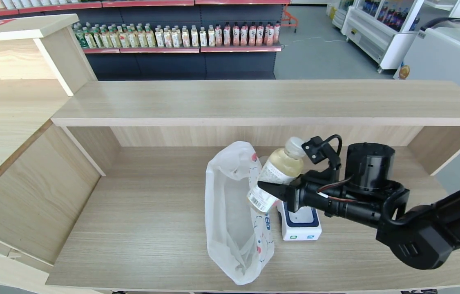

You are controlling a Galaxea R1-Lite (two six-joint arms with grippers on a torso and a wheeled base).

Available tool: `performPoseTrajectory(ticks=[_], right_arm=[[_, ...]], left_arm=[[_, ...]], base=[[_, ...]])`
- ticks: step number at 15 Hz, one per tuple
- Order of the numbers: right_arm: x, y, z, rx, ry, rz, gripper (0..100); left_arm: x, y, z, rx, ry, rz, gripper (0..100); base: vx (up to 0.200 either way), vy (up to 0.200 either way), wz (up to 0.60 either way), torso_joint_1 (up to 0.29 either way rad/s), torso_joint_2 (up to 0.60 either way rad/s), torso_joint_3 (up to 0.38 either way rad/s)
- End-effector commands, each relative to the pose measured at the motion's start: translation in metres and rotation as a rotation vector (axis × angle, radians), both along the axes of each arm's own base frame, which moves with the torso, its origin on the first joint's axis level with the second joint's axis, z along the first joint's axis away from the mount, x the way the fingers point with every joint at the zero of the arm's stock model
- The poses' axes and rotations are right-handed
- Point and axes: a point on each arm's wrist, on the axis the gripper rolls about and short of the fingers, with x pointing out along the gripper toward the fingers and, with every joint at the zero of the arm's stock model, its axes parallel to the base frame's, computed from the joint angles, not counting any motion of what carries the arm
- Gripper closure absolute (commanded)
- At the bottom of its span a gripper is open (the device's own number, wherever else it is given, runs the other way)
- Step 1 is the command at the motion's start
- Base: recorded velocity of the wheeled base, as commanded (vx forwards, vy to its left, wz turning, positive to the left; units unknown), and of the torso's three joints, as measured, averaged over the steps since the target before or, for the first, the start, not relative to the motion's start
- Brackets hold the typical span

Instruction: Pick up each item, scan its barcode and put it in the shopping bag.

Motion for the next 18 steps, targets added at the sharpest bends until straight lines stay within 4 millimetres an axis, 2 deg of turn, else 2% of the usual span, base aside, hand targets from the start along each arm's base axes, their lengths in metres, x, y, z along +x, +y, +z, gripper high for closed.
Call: performPoseTrajectory(ticks=[1, 7, 12, 18], right_arm=[[0.017, 0.023, -0.028, -0.006, 0.004, 0.032, 100], [0.046, 0.047, -0.071, -0.100, -0.081, 0.056, 100], [0.068, 0.061, -0.089, -0.171, -0.187, 0.073, 100], [0.078, 0.063, -0.103, -0.213, -0.224, 0.070, 100]], left_arm=[[0.000, 0.000, 0.000, 0.000, 0.000, 0.000, 0], [0.000, 0.000, 0.000, 0.000, 0.000, 0.000, 0], [0.000, 0.000, 0.000, 0.000, 0.000, 0.000, 0], [0.000, 0.000, 0.000, 0.000, 0.000, 0.000, 0]], base=[[0.000, 0.000, 0.00, 0.000, 0.00, 0.000], [0.000, 0.000, 0.00, 0.000, 0.00, 0.000], [0.000, 0.000, 0.00, 0.000, 0.00, 0.000], [0.000, 0.000, 0.00, 0.000, 0.00, 0.000]])
